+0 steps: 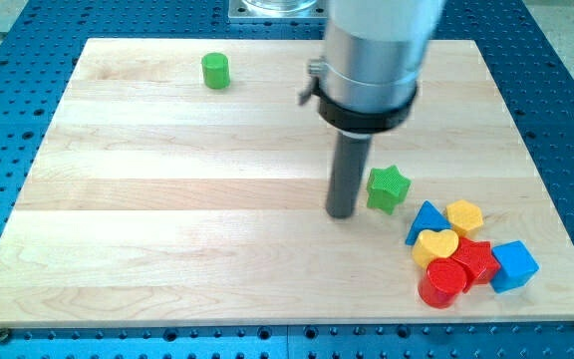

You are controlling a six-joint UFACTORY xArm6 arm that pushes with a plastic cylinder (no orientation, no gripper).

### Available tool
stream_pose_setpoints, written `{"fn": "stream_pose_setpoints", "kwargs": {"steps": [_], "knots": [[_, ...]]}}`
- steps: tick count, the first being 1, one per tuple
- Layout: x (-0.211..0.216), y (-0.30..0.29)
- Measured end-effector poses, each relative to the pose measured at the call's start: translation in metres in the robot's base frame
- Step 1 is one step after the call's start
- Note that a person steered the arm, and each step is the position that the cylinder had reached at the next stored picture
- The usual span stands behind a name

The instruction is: Move the green circle to the top left of the green star

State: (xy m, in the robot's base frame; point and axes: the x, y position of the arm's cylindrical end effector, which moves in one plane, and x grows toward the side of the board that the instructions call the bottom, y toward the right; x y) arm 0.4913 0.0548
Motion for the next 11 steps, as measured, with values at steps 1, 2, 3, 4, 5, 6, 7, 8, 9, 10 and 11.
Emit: {"fn": "stream_pose_setpoints", "kwargs": {"steps": [1,2,3,4,5,6,7,8,9,10,11], "knots": [[-0.038,0.017],[-0.025,0.052],[-0.010,0.084],[-0.017,-0.016],[-0.024,-0.147],[-0.091,-0.210],[-0.168,-0.232],[-0.222,-0.230],[-0.230,-0.155],[-0.173,-0.088],[-0.175,-0.113]]}}
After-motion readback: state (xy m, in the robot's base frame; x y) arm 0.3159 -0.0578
